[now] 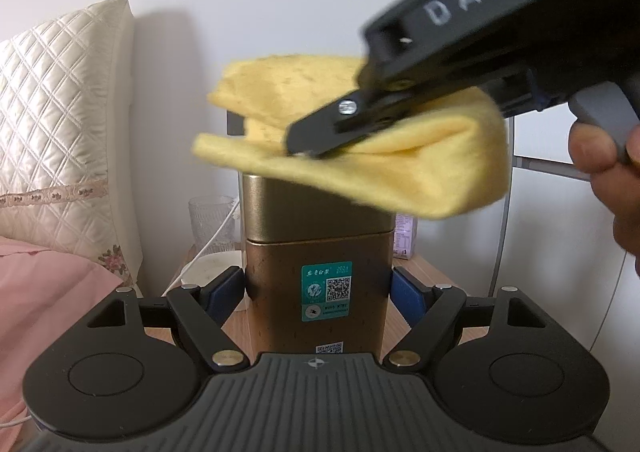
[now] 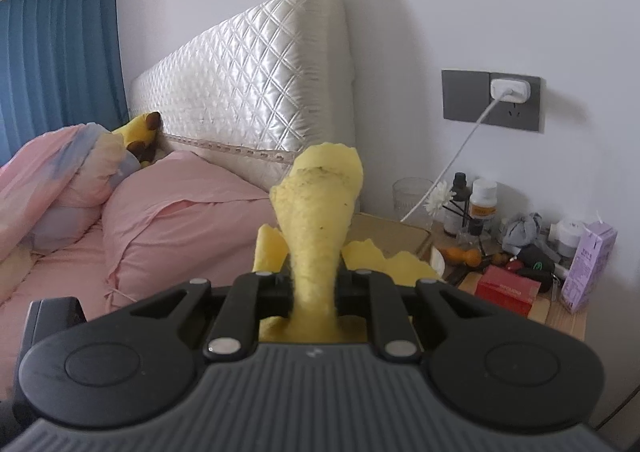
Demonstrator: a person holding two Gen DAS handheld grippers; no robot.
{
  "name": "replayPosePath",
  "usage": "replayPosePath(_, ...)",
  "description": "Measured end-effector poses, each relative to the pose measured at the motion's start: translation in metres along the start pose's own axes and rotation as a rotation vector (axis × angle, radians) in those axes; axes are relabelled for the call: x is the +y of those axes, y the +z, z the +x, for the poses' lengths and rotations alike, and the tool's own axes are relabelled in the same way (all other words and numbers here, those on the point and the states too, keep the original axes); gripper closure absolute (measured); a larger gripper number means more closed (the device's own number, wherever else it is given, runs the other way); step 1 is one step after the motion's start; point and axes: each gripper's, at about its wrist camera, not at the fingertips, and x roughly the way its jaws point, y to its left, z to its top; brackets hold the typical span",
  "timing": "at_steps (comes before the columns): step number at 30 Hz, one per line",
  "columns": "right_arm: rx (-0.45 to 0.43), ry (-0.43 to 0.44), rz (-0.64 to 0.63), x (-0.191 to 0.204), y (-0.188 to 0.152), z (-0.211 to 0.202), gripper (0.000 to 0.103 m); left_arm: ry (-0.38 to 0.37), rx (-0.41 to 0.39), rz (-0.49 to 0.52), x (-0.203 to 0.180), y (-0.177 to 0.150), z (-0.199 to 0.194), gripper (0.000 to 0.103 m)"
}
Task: Clean container
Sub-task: 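Hold the tin with the left tool while the right tool wipes the lid, then lower the yellow cloth with the right tool onto the nightstand beside the tin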
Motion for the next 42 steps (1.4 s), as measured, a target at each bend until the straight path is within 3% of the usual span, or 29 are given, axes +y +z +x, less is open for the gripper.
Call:
replayPosePath(6,-0.022,-0.049,0.004,-0.017,0.004,0.011,0.086,0.004,0.001,0.004,-0.005,-0.009,-0.007,0.021)
replayPosePath(17,-0.028,-0.002,0.022,-0.014,0.001,0.007,0.086,0.003,0.006,-0.001,-0.004,-0.022,-0.015,0.021)
replayPosePath(22,-0.030,0.019,0.030,-0.012,-0.001,0.005,0.086,0.004,0.006,0.001,-0.024,0.005,-0.006,0.021)
replayPosePath(25,-0.031,0.032,0.035,-0.011,-0.001,0.004,0.086,0.001,0.007,0.001,-0.029,0.006,-0.008,0.021)
replayPosePath(29,-0.061,-0.035,0.001,-0.017,-0.002,0.012,0.086,0.002,0.010,0.001,-0.036,0.019,-0.003,0.021)
replayPosePath(33,-0.089,-0.055,-0.004,-0.012,-0.002,0.028,0.086,0.008,0.017,-0.001,-0.013,0.044,0.026,0.021)
replayPosePath(37,-0.097,0.016,0.026,-0.002,-0.004,0.031,0.086,0.003,0.017,-0.004,-0.007,0.049,0.031,0.021)
replayPosePath(42,-0.181,-0.102,0.049,-0.011,-0.014,0.007,0.086,0.000,0.016,-0.006,-0.009,0.047,0.028,0.021)
